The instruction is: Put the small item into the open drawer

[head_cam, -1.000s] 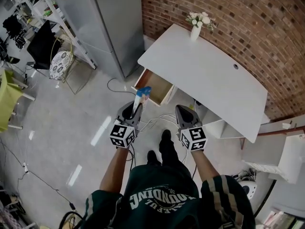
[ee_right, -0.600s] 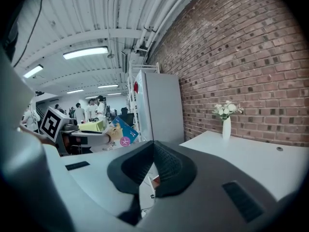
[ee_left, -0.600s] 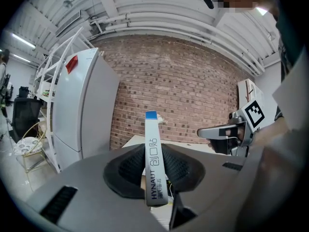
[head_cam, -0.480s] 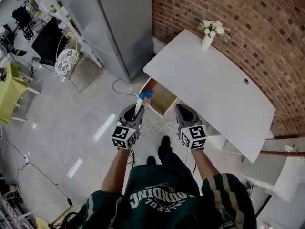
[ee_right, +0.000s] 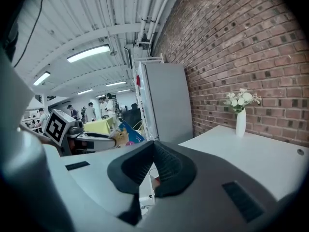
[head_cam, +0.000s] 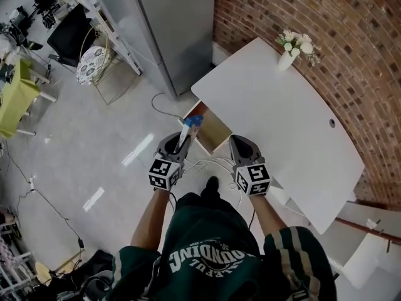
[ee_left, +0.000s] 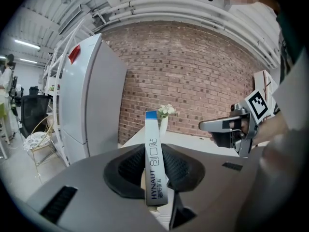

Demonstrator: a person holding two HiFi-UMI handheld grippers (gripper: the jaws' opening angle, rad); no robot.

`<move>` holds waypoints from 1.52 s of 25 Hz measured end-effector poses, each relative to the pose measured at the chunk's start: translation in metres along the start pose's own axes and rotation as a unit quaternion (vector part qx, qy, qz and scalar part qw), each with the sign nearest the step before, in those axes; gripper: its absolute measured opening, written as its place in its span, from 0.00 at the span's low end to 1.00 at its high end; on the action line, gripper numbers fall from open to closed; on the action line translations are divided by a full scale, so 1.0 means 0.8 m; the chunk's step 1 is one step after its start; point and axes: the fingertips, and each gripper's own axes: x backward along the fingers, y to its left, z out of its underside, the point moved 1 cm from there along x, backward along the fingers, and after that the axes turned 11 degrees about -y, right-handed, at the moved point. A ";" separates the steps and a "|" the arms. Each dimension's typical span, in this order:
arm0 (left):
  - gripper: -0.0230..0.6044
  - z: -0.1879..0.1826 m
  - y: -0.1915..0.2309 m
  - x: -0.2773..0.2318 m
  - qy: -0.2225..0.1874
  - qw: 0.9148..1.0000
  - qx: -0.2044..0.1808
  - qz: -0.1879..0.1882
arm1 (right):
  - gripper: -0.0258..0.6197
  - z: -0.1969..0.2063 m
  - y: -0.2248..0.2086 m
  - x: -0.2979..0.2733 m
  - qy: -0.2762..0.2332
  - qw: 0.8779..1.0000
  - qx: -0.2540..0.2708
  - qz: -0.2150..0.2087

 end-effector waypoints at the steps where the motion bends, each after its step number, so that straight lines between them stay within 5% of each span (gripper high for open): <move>1: 0.20 0.002 0.000 -0.002 0.004 1.000 -0.001 -0.004 | 0.08 0.003 -0.004 -0.003 0.005 1.000 -0.003 -0.004; 14: 0.20 0.052 0.023 -0.021 0.069 0.997 -0.006 -0.024 | 0.08 0.024 -0.016 -0.031 0.022 0.999 -0.016 -0.025; 38: 0.20 0.194 0.076 -0.109 0.124 0.991 0.032 0.032 | 0.08 0.122 -0.020 -0.114 0.101 0.994 -0.029 0.010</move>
